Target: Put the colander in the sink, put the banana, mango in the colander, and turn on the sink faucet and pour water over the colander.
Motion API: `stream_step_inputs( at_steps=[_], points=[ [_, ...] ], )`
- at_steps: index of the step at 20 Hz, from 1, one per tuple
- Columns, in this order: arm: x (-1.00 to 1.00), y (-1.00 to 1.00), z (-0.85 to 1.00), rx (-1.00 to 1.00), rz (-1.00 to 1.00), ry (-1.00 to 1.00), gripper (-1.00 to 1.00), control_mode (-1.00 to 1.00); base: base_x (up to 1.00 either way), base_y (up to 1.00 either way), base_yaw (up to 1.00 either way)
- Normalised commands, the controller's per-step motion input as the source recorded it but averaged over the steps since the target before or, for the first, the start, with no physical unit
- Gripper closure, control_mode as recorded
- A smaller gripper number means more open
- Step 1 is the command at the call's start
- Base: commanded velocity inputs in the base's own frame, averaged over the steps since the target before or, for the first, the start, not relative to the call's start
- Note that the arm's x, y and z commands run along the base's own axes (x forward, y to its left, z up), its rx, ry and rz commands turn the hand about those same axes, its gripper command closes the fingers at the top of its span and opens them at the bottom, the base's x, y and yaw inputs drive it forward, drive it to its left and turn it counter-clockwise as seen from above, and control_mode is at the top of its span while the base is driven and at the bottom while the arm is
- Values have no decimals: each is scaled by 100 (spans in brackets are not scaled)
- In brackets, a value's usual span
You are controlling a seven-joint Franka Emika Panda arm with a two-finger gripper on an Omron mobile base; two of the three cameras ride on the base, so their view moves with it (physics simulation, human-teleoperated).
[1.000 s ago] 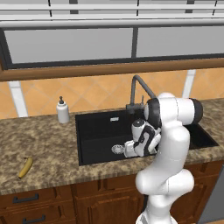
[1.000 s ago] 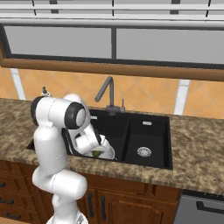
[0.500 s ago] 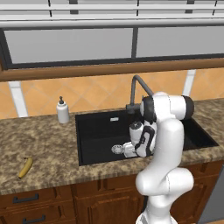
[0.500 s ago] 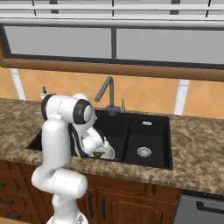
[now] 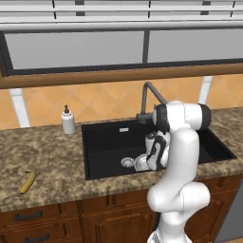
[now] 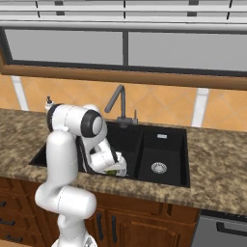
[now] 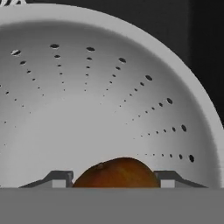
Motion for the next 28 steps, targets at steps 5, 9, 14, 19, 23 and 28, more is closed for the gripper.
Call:
stream_step_inputs(
  at_steps=[5, 9, 14, 19, 23, 28],
  points=[
    [100, 8, 19, 0, 6, 39, 100, -100, 0, 0, 0],
    [99, 21, 49, 0, 0, 39, 100, -100, 0, 0, 0],
    [93, 19, 61, 2, -1, 36, 100, -100, 0, 0, 0],
    [25, 2, -5, 2, -3, 13, 100, -100, 0, 0, 0],
    [0, 31, -28, -1, -2, 7, -100, -100, 0, 0, 0],
    [-2, 27, -16, 0, -6, 0, -100, -100, 0, 0, 0]
  ],
)
